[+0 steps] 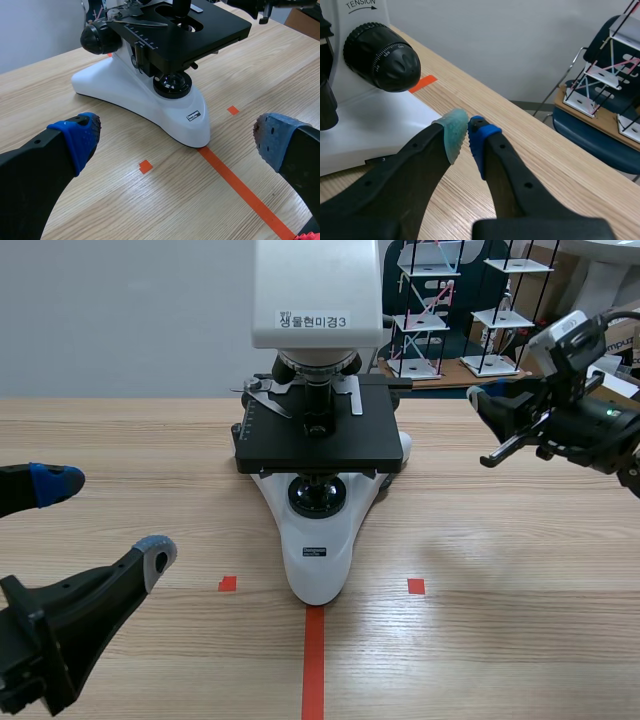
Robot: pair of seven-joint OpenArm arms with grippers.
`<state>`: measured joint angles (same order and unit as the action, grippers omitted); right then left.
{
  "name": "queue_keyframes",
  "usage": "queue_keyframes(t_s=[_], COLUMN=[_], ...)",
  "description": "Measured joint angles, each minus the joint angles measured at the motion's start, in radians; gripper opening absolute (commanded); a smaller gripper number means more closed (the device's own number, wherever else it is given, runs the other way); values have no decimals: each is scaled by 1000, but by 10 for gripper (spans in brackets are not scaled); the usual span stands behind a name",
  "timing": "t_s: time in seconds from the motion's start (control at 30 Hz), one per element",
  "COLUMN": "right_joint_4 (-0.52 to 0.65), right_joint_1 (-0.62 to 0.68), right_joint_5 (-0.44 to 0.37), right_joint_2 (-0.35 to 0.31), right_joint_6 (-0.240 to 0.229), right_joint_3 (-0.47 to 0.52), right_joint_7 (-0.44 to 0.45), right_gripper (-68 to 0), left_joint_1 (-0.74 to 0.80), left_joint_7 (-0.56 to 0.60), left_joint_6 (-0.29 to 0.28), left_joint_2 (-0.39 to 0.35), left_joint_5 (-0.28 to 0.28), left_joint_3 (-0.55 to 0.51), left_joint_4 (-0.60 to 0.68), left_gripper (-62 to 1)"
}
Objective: Return to the home posture
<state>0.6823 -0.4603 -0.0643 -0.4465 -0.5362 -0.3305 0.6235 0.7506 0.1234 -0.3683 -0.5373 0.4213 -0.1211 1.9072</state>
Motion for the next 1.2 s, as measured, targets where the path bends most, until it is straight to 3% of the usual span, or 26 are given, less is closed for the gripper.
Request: queue_keyframes(t_s=[0.13,0.27,0.4,0.63,0.77,0.97,1.2], right_joint_4=[94,262,452,775,941,1116,1164], right_joint_1=[104,244,383,632,786,996,1173], right_joint_5=[-104,-195,-200,-229,-255,-254,-235], right_joint_2=[-23,-61,-80,-80,-80,-67,-24], right_joint_6=[28,53,82,79,77,46,3], right_joint_3=[1,28,126,262,340,446,486], right_joint_7=[-4,-12,-53,-205,-243,-243,-180], right_gripper=[-328,-249,-132,-106,-106,-106,-95], left_joint_1=[0,0,0,0,0,0,0], left_joint_7=[0,0,0,0,0,0,0], left_joint_6=[0,0,0,0,0,0,0], left_joint_2=[0,0,0,0,0,0,0], left_joint_5=[0,1,3,3,3,3,3], left_joint_3=[0,0,0,0,0,0,0], left_joint_4=[0,0,0,0,0,0,0], left_gripper=[14,14,14,14,14,14,14])
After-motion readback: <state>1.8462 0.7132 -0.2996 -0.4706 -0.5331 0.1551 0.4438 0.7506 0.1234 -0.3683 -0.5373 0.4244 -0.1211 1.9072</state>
